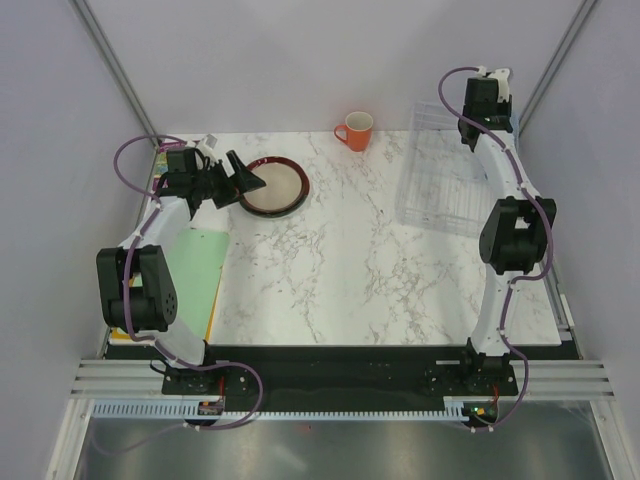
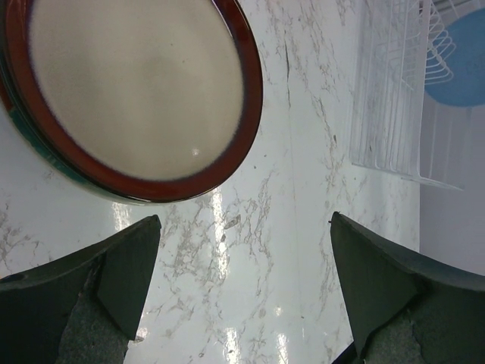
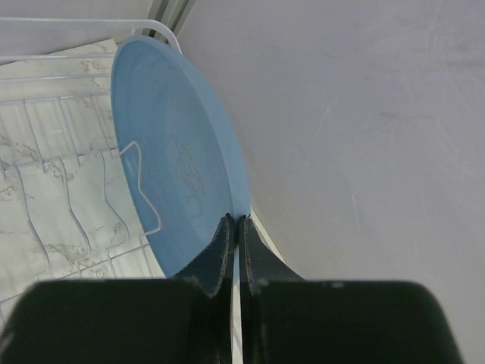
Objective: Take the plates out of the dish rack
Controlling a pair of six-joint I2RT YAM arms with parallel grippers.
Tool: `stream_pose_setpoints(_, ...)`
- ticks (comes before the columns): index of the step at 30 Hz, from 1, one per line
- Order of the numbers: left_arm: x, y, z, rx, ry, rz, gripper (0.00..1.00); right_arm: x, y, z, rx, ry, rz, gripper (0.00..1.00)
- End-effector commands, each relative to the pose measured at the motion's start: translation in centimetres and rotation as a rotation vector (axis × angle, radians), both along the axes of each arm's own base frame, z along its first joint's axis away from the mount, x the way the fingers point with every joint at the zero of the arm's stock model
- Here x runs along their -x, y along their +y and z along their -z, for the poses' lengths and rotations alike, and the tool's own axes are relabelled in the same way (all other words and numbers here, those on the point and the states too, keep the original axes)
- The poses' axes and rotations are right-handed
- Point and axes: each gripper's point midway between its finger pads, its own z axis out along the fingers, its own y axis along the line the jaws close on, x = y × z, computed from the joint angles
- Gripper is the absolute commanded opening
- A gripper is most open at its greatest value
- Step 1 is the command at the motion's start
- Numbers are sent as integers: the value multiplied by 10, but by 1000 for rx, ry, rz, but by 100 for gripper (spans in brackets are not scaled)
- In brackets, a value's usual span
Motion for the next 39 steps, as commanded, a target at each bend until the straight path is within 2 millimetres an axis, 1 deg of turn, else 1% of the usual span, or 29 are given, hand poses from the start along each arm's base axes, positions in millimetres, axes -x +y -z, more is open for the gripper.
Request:
stream_pose_setpoints(1, 0, -9, -3, 41, -12, 26, 100, 7, 22, -90, 127, -173, 31, 0)
stream_pose_setpoints(3, 0, -9, -2, 42, -10, 27, 100, 11, 24, -101, 171, -187, 64, 0)
stream_pose_setpoints(4, 1, -9, -2, 42, -10, 27, 100, 17, 27, -109, 197, -191, 93, 0)
stream_pose_setpoints(8, 2, -10, -3, 42, -12, 28, 100, 28, 30, -125, 259, -212, 140, 0)
stream_pose_setpoints(12, 3, -11, -4, 41, -17, 36, 100, 39, 34, -144, 266, -241, 147, 0)
stream_pose_setpoints(14, 4, -13, -4, 50, -18, 46, 100, 41, 43, -150, 262, -251, 121, 0)
stream_pose_setpoints(15, 4, -14, -6, 58, -23, 54, 100, 49, 47, -164, 251, -280, 107, 0)
stream_pose_setpoints(16, 6, -17, -7, 72, -22, 72, 100, 50, 55, -169, 241, -291, 82, 0)
stream_pose_setpoints(17, 7, -19, -8, 84, -24, 79, 100, 51, 63, -168, 230, -282, 40, 0)
stream_pose_setpoints(18, 6, -20, -10, 93, -39, 86, 100, 58, 70, -179, 191, -328, 17, 0)
stream_pose_setpoints(19, 8, -24, -13, 111, -47, 104, 100, 61, 83, -182, 165, -341, -19, 0)
stream_pose_setpoints(20, 11, -26, -14, 130, -43, 108, 100, 62, 95, -175, 143, -307, -84, 0)
stream_pose_setpoints(21, 9, -28, -19, 144, -72, 120, 100, 72, 103, -184, 93, -357, -105, 0)
stream_pose_setpoints(22, 14, -32, -21, 169, -63, 140, 100, 77, 121, -185, 69, -369, -143, 0)
stream_pose_setpoints(23, 14, -35, -27, 191, -87, 145, 100, 81, 131, -171, 53, -333, -179, 0)
stream_pose_setpoints(24, 15, -36, -32, 206, -100, 154, 100, 90, 140, -178, 15, -360, -218, 0)
stream_pose_setpoints(25, 15, -39, -38, 230, -115, 162, 100, 93, 154, -166, -23, -359, -246, 0)
stream_pose_setpoints(26, 18, -40, -39, 242, -114, 168, 100, 98, 160, -162, -50, -358, -265, 0)
stream_pose_setpoints(27, 20, -43, -45, 251, -128, 176, 100, 105, 171, -167, -90, -378, -313, 0)
stream_pose_setpoints(29, 24, -47, -51, 280, -147, 184, 100, 112, 183, -154, -167, -379, -339, 0)
stream_pose_setpoints(30, 26, -49, -57, 289, -166, 191, 100, 118, 195, -158, -214, -391, -397, 0)
stream_pose_setpoints(31, 27, -53, -63, 306, -184, 198, 100, 121, 202, -152, -249, -387, -418, 0)
stream_pose_setpoints(32, 29, -55, -63, 316, -188, 205, 100, 123, 211, -149, -301, -393, -442, 0)
stream_pose_setpoints(33, 30, -56, -65, 320, -197, 206, 100, 130, 220, -153, -343, -411, -476, 0)
stream_pose_setpoints(34, 31, -57, -69, 331, -200, 201, 100, 133, 237, -147, -387, -394, -535, 0)
stream_pose_setpoints(35, 30, -57, -72, 337, -222, 204, 100, 136, 246, -146, -429, -403, -553, 0)
stream_pose_setpoints(36, 36, -73, -74, 348, -224, 242, 100, 141, 253, -149, -457, -412, -581, 0)
stream_pose_setpoints(37, 36, -77, -77, 360, -224, 246, 100, 145, 265, -146, -480, -402, -614, 0)
stream_pose_setpoints(39, 38, -87, -82, 368, -242, 270, 100, 151, 278, -146, -525, -404, -649, 0)
